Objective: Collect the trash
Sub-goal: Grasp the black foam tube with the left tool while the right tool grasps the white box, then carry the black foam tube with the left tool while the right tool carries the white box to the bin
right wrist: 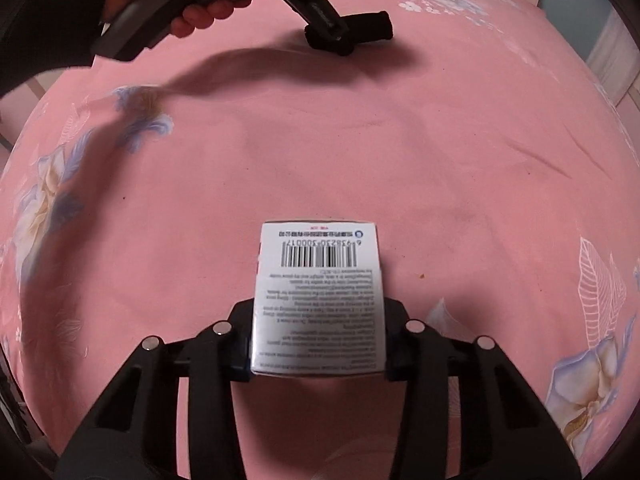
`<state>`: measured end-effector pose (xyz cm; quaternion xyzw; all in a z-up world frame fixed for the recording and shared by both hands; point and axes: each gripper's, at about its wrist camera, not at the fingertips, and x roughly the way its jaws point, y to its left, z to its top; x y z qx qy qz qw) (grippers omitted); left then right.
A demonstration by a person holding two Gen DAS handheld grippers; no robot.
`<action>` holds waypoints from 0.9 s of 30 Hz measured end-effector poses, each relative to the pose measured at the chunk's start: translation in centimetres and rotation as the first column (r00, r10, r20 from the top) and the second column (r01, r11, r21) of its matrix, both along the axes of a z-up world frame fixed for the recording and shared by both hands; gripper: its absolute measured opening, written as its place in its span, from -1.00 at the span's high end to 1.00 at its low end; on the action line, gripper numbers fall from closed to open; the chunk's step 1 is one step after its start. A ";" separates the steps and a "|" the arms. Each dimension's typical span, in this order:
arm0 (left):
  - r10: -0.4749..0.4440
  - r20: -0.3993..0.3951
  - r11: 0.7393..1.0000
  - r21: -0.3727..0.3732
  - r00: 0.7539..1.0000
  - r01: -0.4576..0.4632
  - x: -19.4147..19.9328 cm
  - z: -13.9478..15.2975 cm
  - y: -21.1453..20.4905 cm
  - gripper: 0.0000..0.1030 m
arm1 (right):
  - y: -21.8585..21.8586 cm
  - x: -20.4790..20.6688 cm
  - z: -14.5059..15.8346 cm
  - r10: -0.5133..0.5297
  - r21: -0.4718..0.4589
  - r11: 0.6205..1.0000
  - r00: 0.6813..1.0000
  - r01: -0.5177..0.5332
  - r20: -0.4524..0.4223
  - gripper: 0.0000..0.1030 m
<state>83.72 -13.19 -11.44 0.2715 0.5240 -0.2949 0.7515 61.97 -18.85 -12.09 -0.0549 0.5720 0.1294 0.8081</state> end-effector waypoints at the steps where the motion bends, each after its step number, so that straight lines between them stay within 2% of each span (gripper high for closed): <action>1: 0.025 0.010 1.000 -0.013 1.000 -0.025 -0.6 0.2 0.1 0.18 | -0.2 0.0 0.0 0.001 0.013 1.000 1.000 -0.001 -0.002 0.15; 5: 0.099 0.042 0.994 -0.044 0.994 -0.098 -2.8 1.3 0.7 0.19 | -1.5 -0.3 1.2 -0.012 0.112 0.994 1.000 0.013 -0.012 0.15; 8: 0.136 0.092 0.989 -0.070 0.986 -0.130 -5.1 2.8 1.1 0.19 | -2.5 -0.6 2.7 -0.013 0.137 0.991 0.999 0.009 0.029 0.15; 10: 0.152 0.124 0.986 -0.082 0.981 -0.142 -6.8 3.7 1.6 0.19 | -3.0 -0.9 3.5 -0.009 0.138 0.990 0.998 0.000 0.065 0.15; 15: 0.264 0.082 0.959 -0.126 0.961 -0.253 -8.7 4.3 3.1 0.19 | -4.0 -1.5 4.8 -0.017 0.116 0.993 0.987 -0.002 0.158 0.15; 18: 0.317 0.109 0.944 -0.133 0.942 -0.302 -10.5 4.7 4.5 0.19 | -4.4 -1.6 4.6 -0.016 0.113 0.994 0.983 -0.006 0.185 0.15; 23: 0.361 0.141 0.924 -0.187 0.922 -0.333 -13.8 6.1 6.1 0.19 | -4.2 -2.9 4.5 -0.006 0.123 0.992 0.969 -0.026 0.248 0.15; 27: 0.369 0.175 0.921 -0.204 0.913 -0.333 -17.1 6.9 6.9 0.19 | -3.5 -4.9 5.1 0.021 0.109 0.992 0.950 -0.058 0.312 0.15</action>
